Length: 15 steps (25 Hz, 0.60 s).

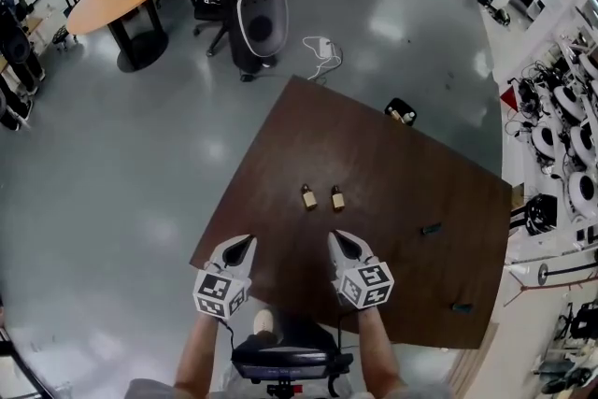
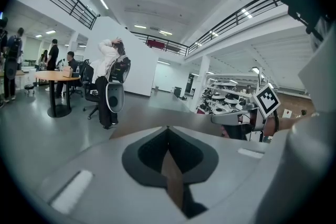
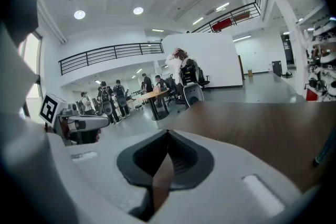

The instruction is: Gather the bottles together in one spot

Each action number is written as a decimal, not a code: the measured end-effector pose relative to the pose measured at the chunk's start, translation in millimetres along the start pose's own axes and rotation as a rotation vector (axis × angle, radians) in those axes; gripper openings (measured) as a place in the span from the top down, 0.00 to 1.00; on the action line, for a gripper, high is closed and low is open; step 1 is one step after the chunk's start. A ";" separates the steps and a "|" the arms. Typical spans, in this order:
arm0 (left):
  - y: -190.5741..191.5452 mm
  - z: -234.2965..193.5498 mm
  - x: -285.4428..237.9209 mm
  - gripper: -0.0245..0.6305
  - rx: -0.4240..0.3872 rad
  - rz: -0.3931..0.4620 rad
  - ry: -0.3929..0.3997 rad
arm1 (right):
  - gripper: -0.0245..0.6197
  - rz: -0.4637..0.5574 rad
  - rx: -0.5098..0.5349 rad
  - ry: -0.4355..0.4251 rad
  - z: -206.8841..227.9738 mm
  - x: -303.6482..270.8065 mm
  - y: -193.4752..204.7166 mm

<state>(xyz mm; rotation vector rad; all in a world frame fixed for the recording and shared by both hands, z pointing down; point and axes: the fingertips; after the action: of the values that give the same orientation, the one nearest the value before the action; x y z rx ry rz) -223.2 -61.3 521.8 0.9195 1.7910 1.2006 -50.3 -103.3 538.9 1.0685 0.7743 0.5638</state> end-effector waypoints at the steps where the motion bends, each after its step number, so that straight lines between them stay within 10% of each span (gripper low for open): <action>1: 1.0 -0.8 -3.3 0.96 0.004 -0.003 0.000 | 0.96 -0.010 0.001 -0.002 2.3 -3.3 1.5; 15: 29.2 -20.2 -42.7 0.96 0.048 -0.063 -0.012 | 0.96 -0.119 -0.004 -0.019 33.1 -64.2 28.0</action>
<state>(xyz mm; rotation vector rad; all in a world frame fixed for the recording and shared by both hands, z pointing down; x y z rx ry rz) -218.3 -97.9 563.3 0.8891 1.8334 1.1147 -64.8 -158.2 591.7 1.0152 0.8138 0.4537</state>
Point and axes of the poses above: the fingertips, and each gripper's own axes: x backward along the fingers, z to its right, y out of its underside, and after that the axes turned 8 degrees about z, right-handed
